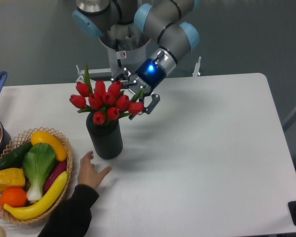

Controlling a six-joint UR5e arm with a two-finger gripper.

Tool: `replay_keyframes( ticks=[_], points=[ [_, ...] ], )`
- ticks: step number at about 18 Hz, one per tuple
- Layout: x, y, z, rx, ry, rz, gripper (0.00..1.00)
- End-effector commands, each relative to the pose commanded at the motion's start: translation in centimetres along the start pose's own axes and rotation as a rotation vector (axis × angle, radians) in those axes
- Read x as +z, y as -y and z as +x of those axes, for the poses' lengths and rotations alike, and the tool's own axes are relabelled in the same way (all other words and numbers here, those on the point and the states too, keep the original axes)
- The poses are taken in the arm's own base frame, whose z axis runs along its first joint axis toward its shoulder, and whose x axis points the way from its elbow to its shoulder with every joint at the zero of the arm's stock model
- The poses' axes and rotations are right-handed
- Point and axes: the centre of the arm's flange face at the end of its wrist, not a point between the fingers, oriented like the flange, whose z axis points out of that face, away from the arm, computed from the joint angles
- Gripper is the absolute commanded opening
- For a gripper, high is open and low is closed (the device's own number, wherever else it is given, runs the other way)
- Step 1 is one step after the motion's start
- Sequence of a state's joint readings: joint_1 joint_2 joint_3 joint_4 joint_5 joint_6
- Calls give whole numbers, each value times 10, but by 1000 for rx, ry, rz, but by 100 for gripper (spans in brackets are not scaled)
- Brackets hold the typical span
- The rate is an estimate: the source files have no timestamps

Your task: Insert the flowers into the vase

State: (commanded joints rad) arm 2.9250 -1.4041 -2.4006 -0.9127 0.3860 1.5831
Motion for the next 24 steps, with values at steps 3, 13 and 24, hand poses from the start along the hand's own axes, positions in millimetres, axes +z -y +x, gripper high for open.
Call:
replay_keyframes(
  ticks=[3, 13, 24],
  points=[
    [-39, 4, -4, 54, 112, -251, 100],
    [-115, -9, -98, 63, 230, -742, 100],
    [-125, -54, -183, 93, 125, -1007, 100]
  ],
)
